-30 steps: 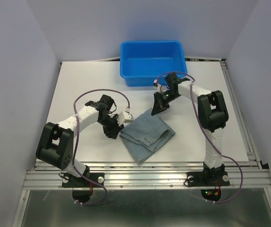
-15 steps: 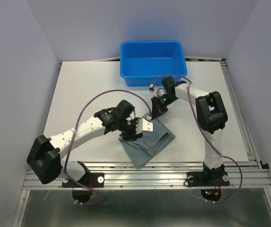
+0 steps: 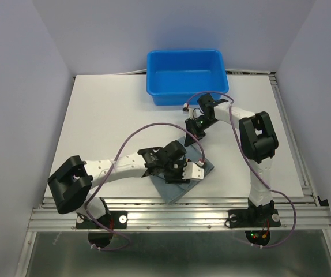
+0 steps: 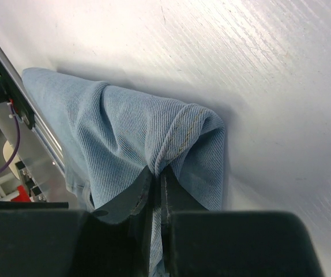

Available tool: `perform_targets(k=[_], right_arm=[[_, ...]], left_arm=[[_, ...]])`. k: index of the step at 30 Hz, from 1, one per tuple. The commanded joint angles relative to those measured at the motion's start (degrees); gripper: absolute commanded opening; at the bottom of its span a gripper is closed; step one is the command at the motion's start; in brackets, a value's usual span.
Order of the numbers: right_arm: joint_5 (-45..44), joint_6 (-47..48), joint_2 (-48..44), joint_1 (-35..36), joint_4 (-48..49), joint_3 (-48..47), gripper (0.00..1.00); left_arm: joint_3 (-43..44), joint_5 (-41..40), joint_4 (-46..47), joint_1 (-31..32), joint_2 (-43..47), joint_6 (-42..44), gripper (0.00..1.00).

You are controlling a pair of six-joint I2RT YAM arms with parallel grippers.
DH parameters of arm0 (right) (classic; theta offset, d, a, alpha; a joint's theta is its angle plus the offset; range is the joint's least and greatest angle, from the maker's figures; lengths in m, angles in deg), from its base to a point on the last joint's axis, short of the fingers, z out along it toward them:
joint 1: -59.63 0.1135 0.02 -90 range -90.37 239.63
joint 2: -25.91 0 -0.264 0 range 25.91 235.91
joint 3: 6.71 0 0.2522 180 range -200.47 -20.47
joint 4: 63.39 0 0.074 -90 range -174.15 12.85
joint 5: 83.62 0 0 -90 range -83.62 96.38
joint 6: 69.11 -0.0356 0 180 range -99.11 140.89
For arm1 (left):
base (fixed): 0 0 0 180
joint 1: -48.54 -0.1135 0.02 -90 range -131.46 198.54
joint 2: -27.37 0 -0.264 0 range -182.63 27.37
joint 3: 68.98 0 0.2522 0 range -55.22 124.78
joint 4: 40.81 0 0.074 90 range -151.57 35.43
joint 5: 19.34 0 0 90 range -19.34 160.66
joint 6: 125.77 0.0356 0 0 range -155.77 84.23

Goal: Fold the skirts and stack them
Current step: Fold the skirt

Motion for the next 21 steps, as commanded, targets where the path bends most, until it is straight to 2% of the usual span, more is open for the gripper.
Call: perform_targets(k=[1,11,13,15,18,21], right_arm=[[-1.7,1.2,-1.2,0.3,0.2,1.0,0.01],[-1.8,1.5,-1.2,0.3,0.6,1.6,0.01],[-1.8,1.3,-1.2,0.3,0.8,1.9,0.01],[-1.8,1.2,-1.3,0.3,1.1,2.0,0.01],[-2.1,0.5,-1.2,0.3,1.6,2.5,0.01],[-2.3,-0.2,-1.4,0.3,3.0,3.6,0.01]], left_arm=[[0.3,-1.3,3.8,1.9,-2.0,-0.5,0.5],[1.4,0.1,1.8,2.7,-7.3,2.6,0.48],[1.9,-0.2,1.7,2.8,-7.5,2.3,0.34],[2.1,-0.2,1.5,2.8,-6.5,1.8,0.12],[3.3,1.4,-0.8,2.8,-4.4,1.2,0.0],[5.4,3.2,-5.2,3.1,-1.8,1.0,0.0]])
